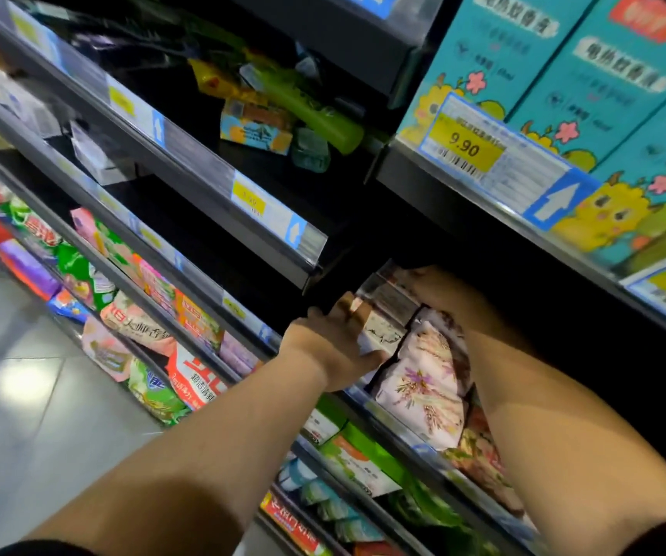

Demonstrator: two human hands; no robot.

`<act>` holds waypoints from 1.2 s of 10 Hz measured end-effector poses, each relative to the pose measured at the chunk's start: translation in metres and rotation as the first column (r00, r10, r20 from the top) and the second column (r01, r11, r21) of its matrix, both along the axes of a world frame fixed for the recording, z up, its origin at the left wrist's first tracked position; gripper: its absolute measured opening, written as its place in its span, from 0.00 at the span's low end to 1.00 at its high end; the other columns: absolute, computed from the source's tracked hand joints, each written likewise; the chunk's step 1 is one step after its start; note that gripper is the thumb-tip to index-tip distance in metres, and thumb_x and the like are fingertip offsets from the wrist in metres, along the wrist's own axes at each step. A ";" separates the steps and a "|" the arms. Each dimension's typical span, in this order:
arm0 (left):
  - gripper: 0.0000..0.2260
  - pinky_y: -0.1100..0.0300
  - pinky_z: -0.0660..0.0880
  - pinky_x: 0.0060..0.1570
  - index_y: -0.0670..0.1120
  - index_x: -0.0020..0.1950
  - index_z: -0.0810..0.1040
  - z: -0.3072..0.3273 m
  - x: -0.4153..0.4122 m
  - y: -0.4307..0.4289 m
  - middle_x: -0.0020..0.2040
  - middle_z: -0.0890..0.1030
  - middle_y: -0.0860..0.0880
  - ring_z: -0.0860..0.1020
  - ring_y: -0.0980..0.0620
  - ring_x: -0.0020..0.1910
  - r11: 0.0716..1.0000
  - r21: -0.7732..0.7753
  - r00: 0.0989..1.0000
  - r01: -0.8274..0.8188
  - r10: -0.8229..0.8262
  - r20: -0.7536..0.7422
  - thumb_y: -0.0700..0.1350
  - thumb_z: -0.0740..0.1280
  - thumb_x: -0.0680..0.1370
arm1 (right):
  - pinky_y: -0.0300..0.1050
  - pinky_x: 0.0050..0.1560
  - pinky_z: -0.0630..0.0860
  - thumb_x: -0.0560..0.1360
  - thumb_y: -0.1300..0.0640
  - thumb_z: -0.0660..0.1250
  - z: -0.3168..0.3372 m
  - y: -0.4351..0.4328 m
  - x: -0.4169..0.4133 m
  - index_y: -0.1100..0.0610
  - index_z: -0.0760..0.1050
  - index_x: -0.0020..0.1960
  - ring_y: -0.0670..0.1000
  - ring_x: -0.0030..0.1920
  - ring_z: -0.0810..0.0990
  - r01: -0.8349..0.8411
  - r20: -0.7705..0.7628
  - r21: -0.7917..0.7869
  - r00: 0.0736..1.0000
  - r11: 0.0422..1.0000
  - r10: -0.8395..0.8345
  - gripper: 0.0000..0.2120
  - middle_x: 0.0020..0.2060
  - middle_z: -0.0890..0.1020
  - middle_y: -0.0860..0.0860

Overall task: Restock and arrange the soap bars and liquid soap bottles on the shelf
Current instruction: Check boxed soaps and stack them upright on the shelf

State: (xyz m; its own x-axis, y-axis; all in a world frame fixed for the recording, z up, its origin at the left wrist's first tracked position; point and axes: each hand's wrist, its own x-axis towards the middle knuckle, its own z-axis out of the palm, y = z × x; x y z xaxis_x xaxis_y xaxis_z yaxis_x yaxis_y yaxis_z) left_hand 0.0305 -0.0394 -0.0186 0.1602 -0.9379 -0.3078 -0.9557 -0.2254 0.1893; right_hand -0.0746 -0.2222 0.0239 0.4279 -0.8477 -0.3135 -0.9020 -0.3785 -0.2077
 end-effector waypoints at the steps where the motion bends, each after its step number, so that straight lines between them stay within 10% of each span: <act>1: 0.38 0.45 0.66 0.69 0.55 0.82 0.46 -0.001 -0.001 0.000 0.82 0.44 0.53 0.57 0.38 0.77 1.000 0.016 1.000 0.001 -0.001 -0.004 0.73 0.44 0.77 | 0.50 0.65 0.70 0.83 0.39 0.51 0.002 0.005 -0.007 0.58 0.75 0.68 0.59 0.63 0.76 -0.009 -0.001 0.071 1.000 0.997 0.009 0.28 0.64 0.78 0.58; 2: 0.38 0.46 0.66 0.70 0.56 0.81 0.47 -0.002 -0.001 -0.002 0.82 0.45 0.54 0.57 0.38 0.77 1.000 0.011 0.999 -0.021 0.021 -0.031 0.74 0.45 0.77 | 0.46 0.71 0.65 0.82 0.38 0.52 0.003 0.020 -0.020 0.58 0.64 0.76 0.57 0.73 0.68 0.045 0.248 0.029 0.967 0.999 -0.051 0.31 0.71 0.71 0.56; 3: 0.37 0.45 0.62 0.73 0.59 0.81 0.48 -0.007 0.000 -0.004 0.82 0.42 0.55 0.54 0.40 0.79 1.000 0.018 0.998 -0.009 0.010 -0.060 0.75 0.45 0.76 | 0.20 0.54 0.63 0.84 0.48 0.56 0.004 0.032 -0.034 0.57 0.60 0.79 0.46 0.70 0.65 0.075 0.366 0.091 0.925 0.993 -0.103 0.26 0.67 0.69 0.49; 4: 0.36 0.45 0.58 0.75 0.62 0.80 0.43 -0.010 0.003 -0.002 0.81 0.39 0.58 0.49 0.40 0.80 1.000 0.021 0.993 -0.018 0.020 -0.113 0.75 0.46 0.75 | 0.41 0.72 0.63 0.75 0.26 0.55 0.007 0.038 -0.068 0.47 0.67 0.76 0.50 0.74 0.67 0.161 0.466 0.058 0.868 0.985 -0.170 0.37 0.73 0.70 0.48; 5: 0.36 0.46 0.63 0.72 0.62 0.79 0.37 -0.004 0.002 0.001 0.81 0.37 0.58 0.52 0.39 0.79 0.999 -0.010 0.989 -0.035 0.033 -0.141 0.73 0.47 0.77 | 0.28 0.50 0.66 0.85 0.45 0.54 0.024 0.054 -0.114 0.55 0.68 0.75 0.51 0.68 0.72 0.257 0.411 0.110 0.868 0.960 -0.279 0.23 0.71 0.73 0.53; 6: 0.39 0.37 0.61 0.72 0.61 0.81 0.47 0.004 0.012 0.002 0.82 0.44 0.55 0.52 0.40 0.79 0.999 -0.028 0.985 -0.032 0.027 -0.172 0.74 0.46 0.72 | 0.45 0.67 0.68 0.80 0.32 0.52 0.025 0.066 -0.164 0.50 0.73 0.71 0.55 0.68 0.74 0.283 0.312 -0.053 0.916 0.958 -0.253 0.30 0.67 0.77 0.52; 7: 0.42 0.27 0.54 0.70 0.61 0.80 0.53 -0.024 0.017 -0.024 0.82 0.45 0.52 0.44 0.42 0.80 0.990 -0.037 0.991 0.134 -0.134 -0.006 0.75 0.44 0.68 | 0.47 0.67 0.71 0.76 0.32 0.59 0.006 0.064 -0.259 0.43 0.77 0.64 0.45 0.62 0.77 0.322 0.228 -0.019 0.923 0.947 -0.310 0.24 0.62 0.79 0.43; 8: 0.38 0.35 0.48 0.75 0.58 0.80 0.53 0.004 -0.001 -0.024 0.82 0.47 0.52 0.46 0.44 0.80 0.996 0.017 0.966 -0.086 0.088 -0.244 0.76 0.44 0.73 | 0.40 0.53 0.72 0.78 0.38 0.63 0.024 0.085 -0.285 0.44 0.79 0.56 0.46 0.54 0.80 0.373 0.189 -0.091 0.917 0.923 -0.352 0.13 0.55 0.82 0.44; 10: 0.34 0.48 0.69 0.67 0.56 0.73 0.71 0.026 -0.100 -0.028 0.72 0.74 0.48 0.71 0.44 0.71 0.861 -0.481 0.981 0.167 -0.193 -0.004 0.68 0.44 0.74 | 0.44 0.66 0.68 0.73 0.41 0.73 0.022 0.096 -0.334 0.45 0.68 0.74 0.52 0.69 0.73 0.371 0.107 -0.086 0.926 0.925 -0.362 0.32 0.70 0.74 0.49; 11: 0.35 0.45 0.62 0.72 0.61 0.77 0.63 0.016 -0.122 -0.029 0.79 0.63 0.52 0.61 0.46 0.78 0.862 -0.430 0.957 0.268 -0.291 0.014 0.70 0.42 0.73 | 0.48 0.72 0.65 0.64 0.31 0.74 0.022 0.094 -0.330 0.41 0.61 0.77 0.51 0.72 0.69 0.384 0.164 0.053 0.907 0.922 -0.387 0.46 0.74 0.68 0.46; 12: 0.38 0.45 0.55 0.72 0.63 0.79 0.53 0.006 -0.125 -0.029 0.82 0.52 0.53 0.53 0.47 0.80 0.853 -0.409 0.946 0.324 -0.295 0.134 0.73 0.37 0.71 | 0.45 0.65 0.67 0.71 0.42 0.75 0.024 0.088 -0.329 0.41 0.56 0.79 0.54 0.72 0.69 0.418 0.165 0.165 0.881 0.893 -0.443 0.43 0.76 0.66 0.48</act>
State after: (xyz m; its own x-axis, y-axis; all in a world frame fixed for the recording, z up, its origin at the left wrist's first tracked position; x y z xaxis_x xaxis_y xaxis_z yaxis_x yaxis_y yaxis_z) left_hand -0.0944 -0.0680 -0.0123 -0.1543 -0.9798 0.1275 -0.9759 0.1713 0.1352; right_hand -0.4033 -0.1343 0.0484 0.0914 -0.9229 -0.3740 -0.9075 0.0774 -0.4128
